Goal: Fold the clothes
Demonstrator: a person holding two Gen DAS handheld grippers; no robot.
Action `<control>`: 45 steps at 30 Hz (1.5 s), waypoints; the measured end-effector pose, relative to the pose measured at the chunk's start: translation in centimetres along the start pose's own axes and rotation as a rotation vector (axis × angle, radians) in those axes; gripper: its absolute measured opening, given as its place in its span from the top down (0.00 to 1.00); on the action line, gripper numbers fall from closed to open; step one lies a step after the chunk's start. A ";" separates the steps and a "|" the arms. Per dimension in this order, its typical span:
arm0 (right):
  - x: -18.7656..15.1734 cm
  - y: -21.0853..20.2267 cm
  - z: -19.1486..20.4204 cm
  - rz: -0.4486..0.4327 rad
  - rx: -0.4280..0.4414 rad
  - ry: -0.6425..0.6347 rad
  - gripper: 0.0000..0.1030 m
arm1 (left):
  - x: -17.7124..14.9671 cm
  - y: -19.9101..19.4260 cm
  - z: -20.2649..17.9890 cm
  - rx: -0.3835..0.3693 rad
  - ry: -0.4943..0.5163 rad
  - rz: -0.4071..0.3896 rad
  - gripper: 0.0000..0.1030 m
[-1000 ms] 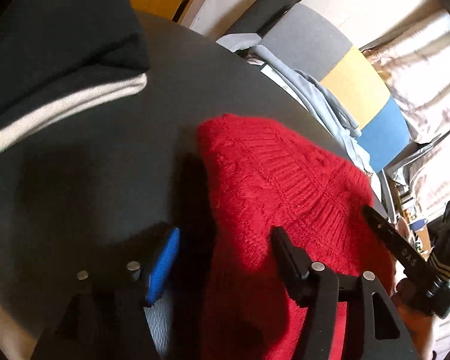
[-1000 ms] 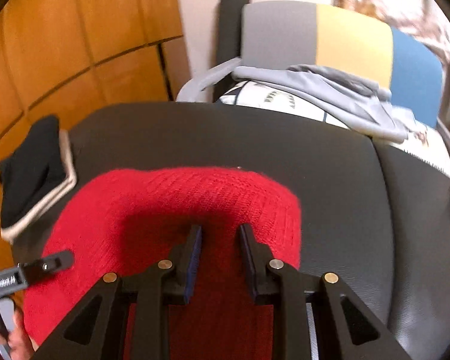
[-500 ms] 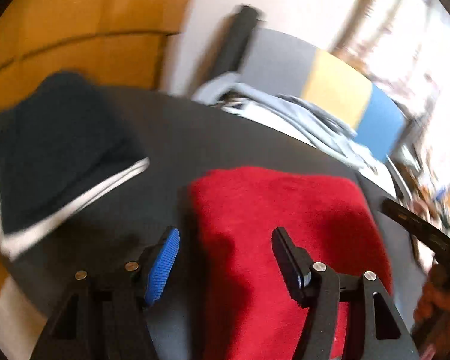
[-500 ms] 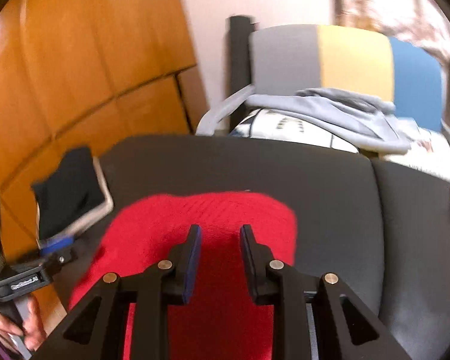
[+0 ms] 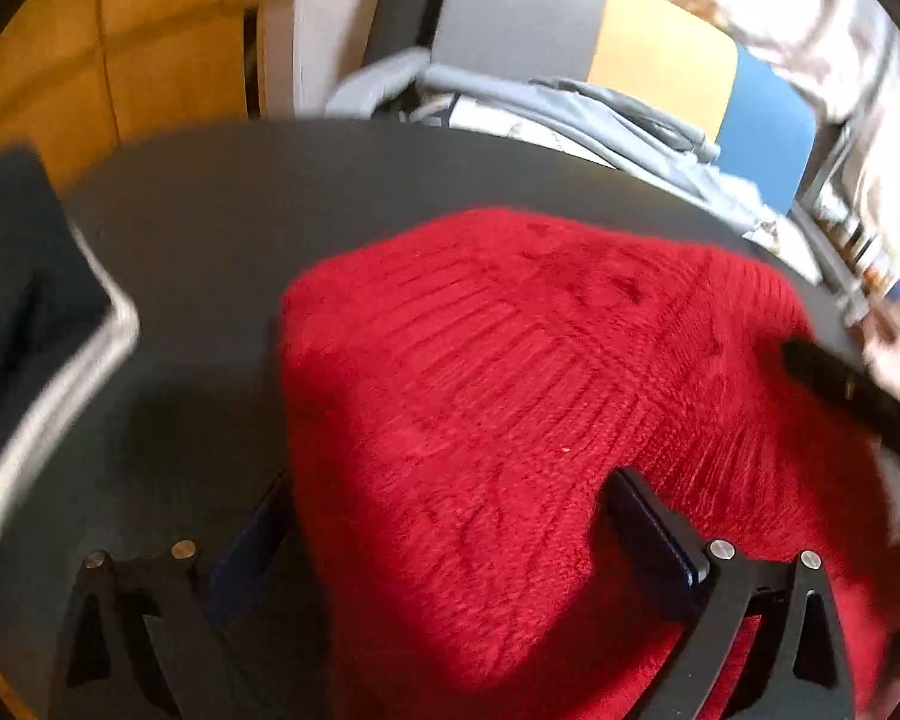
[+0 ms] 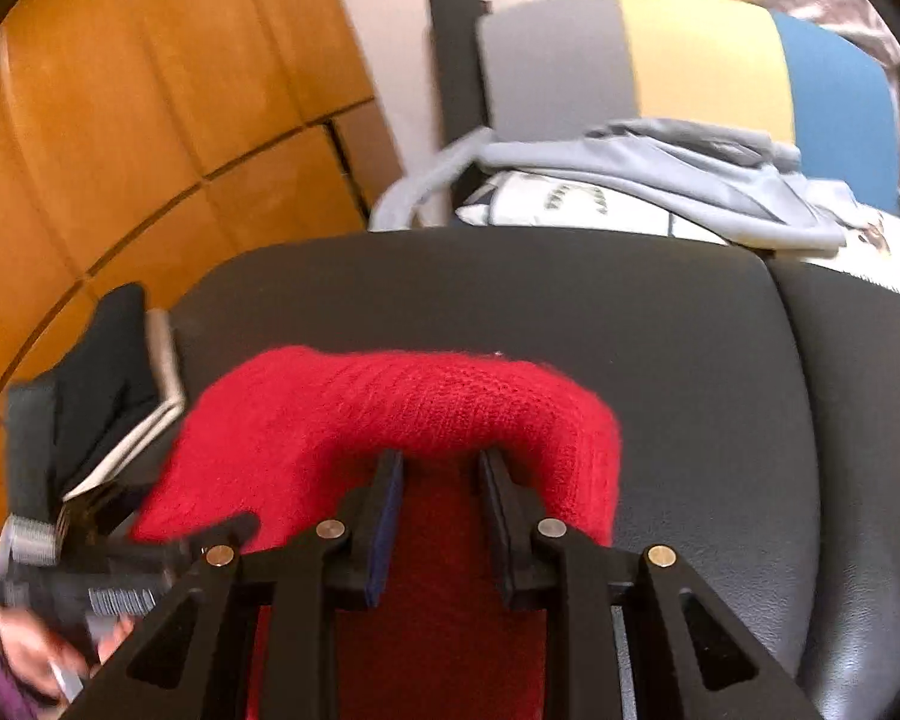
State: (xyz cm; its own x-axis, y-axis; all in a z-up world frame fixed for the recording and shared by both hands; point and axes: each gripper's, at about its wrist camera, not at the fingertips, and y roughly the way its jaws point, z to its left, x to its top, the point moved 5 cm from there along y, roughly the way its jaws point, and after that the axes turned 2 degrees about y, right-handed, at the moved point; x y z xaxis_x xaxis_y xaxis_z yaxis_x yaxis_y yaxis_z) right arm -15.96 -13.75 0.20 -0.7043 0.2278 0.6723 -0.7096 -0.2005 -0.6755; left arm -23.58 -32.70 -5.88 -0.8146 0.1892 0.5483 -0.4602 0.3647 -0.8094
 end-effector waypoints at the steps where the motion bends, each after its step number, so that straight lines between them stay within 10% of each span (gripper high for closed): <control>1: -0.1 -1.4 -0.2 -0.012 -0.001 0.039 0.73 | -0.1 -1.2 0.8 0.001 -0.031 -0.026 0.02; 6: -4.0 -7.9 -2.1 -0.057 0.121 0.251 0.63 | -2.3 -5.8 3.2 -0.057 -0.097 -0.075 0.02; 14: -11.9 -7.8 -3.3 0.130 0.228 0.436 0.42 | -8.1 -5.4 2.3 -0.075 -0.061 0.002 0.00; 18: -12.8 -6.1 -2.3 0.164 0.209 0.396 0.42 | -8.9 -4.9 0.5 0.033 0.079 0.006 0.00; 20: -12.7 -5.6 -2.1 0.159 0.206 0.392 0.68 | -8.7 -4.9 0.3 0.025 0.072 0.009 0.02; 24: -12.9 -5.8 -2.6 0.183 0.244 0.428 0.81 | -8.4 -5.8 -0.8 -0.042 0.086 0.032 0.51; 27: -13.2 -8.7 -2.1 0.184 0.217 0.355 0.82 | -9.8 -7.1 -3.0 -0.071 0.169 0.071 0.61; 36: -20.7 -13.4 -4.5 0.263 0.194 0.418 0.74 | -15.9 -10.7 -5.5 -0.225 0.114 0.088 0.47; 45: -18.9 -17.0 -5.2 0.099 0.207 0.360 0.48 | -12.0 -10.7 -1.8 -0.325 -0.112 0.102 0.07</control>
State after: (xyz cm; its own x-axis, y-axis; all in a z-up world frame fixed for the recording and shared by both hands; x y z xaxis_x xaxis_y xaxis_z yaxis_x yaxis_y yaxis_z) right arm 9.58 -9.71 -2.60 -0.7437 0.5090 0.4335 -0.6535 -0.4169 -0.6317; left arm -8.27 -37.19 -3.42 -0.8923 0.1454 0.4274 -0.2529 0.6231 -0.7401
